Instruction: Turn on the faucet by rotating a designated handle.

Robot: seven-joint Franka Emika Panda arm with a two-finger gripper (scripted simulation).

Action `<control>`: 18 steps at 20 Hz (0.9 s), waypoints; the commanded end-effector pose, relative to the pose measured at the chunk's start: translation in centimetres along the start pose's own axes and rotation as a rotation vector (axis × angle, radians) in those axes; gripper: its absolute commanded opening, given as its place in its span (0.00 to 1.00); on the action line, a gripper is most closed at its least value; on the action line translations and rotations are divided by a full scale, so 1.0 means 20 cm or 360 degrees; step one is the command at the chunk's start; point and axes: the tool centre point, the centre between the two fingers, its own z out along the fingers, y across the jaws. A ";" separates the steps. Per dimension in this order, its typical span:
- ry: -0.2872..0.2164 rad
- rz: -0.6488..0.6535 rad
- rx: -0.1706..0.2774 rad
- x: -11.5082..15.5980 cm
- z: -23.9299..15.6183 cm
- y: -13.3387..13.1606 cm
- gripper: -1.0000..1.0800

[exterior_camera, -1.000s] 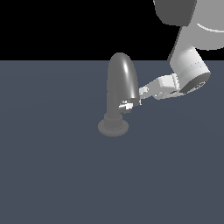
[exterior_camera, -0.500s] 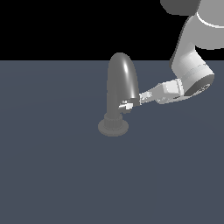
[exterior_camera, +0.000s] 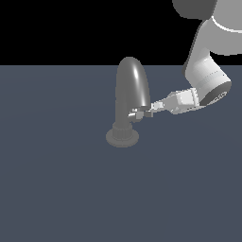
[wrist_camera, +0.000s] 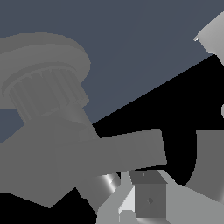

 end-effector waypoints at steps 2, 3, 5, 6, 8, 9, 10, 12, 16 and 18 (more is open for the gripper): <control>-0.0024 0.0060 0.0002 0.20 0.00 -0.05 0.00; -0.0026 0.0064 0.0002 0.23 0.00 -0.06 0.00; -0.0029 0.0071 0.0001 0.29 0.01 -0.07 0.00; -0.0031 0.0075 0.0001 0.32 0.01 -0.08 0.00; -0.0032 0.0078 0.0000 0.34 0.01 -0.09 0.00; 0.0006 -0.0029 -0.0013 0.11 0.00 -0.06 0.00; 0.0005 -0.0026 -0.0012 0.12 0.00 -0.07 0.00; 0.0002 -0.0018 -0.0011 0.14 0.00 -0.09 0.00; -0.0003 -0.0004 -0.0010 0.18 0.00 -0.13 0.00; -0.0005 0.0002 -0.0009 0.20 0.00 -0.15 0.00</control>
